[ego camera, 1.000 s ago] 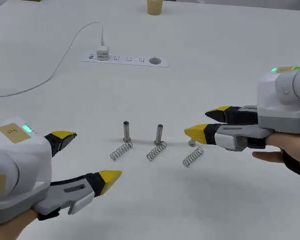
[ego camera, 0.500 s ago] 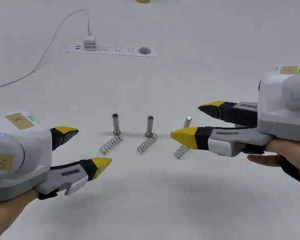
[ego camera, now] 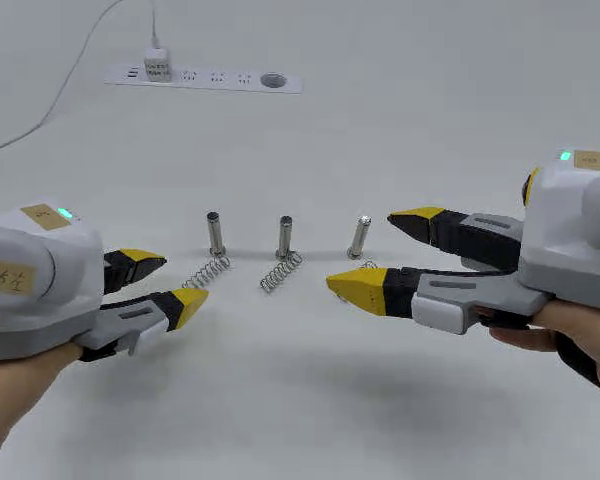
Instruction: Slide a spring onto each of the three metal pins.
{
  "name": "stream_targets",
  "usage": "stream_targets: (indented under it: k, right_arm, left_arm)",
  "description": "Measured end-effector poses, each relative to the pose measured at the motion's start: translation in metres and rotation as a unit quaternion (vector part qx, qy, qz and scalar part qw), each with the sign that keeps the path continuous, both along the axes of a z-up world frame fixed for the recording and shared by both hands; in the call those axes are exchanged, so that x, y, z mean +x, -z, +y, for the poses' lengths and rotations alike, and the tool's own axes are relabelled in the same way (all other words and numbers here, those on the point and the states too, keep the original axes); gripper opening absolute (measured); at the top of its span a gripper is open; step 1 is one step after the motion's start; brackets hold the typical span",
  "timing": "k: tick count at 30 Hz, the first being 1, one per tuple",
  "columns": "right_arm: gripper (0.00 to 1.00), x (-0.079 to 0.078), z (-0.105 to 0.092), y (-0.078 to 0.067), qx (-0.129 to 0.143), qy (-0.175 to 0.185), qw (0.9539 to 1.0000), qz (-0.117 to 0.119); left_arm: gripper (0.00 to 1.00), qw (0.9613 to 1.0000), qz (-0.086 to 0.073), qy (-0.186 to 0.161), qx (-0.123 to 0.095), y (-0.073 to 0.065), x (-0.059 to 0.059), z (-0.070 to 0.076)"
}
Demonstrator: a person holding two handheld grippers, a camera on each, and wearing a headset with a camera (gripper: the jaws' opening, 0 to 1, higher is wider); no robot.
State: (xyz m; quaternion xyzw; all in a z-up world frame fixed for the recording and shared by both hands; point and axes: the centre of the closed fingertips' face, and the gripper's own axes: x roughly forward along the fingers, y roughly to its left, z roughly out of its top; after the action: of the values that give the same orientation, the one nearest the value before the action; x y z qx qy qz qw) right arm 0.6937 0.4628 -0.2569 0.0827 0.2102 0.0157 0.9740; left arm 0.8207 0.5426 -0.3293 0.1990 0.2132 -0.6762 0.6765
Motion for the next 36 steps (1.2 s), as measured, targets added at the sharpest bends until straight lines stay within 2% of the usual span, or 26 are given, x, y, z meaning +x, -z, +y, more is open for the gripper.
stream_targets:
  k: [5,11,17,24,28,31,36]
  right_arm:
    - [0.66,-0.003,0.004,0.002,0.01,0.0,0.9999,-0.002]
    - [0.72,-0.006,0.006,0.003,0.018,0.009,0.9998,-0.004]
    - [0.73,-0.01,0.005,0.007,0.028,0.018,0.9994,-0.003]
    - [0.73,-0.012,0.006,0.008,0.027,0.023,0.9994,0.002]
    - [0.73,-0.012,0.006,0.007,0.03,0.027,0.9992,0.001]
    - [0.73,-0.012,0.007,0.007,0.029,0.028,0.9992,0.001]
    - [0.72,-0.011,0.007,0.005,0.037,0.034,0.9987,0.0]
  left_arm:
    - [0.28,0.9999,0.007,0.011,0.006,0.007,-0.002,-0.003]
    - [0.25,0.9996,-0.003,0.023,0.014,0.012,-0.003,-0.005]
    - [0.21,0.9994,-0.002,0.03,0.018,0.015,-0.006,-0.007]
    - [0.12,0.9993,-0.007,0.031,0.019,0.016,-0.005,-0.007]
    - [0.11,0.9992,-0.01,0.034,0.019,0.016,-0.005,-0.007]
    - [0.1,0.999,-0.004,0.038,0.022,0.016,-0.007,-0.005]
    - [0.1,0.9986,-0.011,0.048,0.019,0.012,-0.011,-0.002]
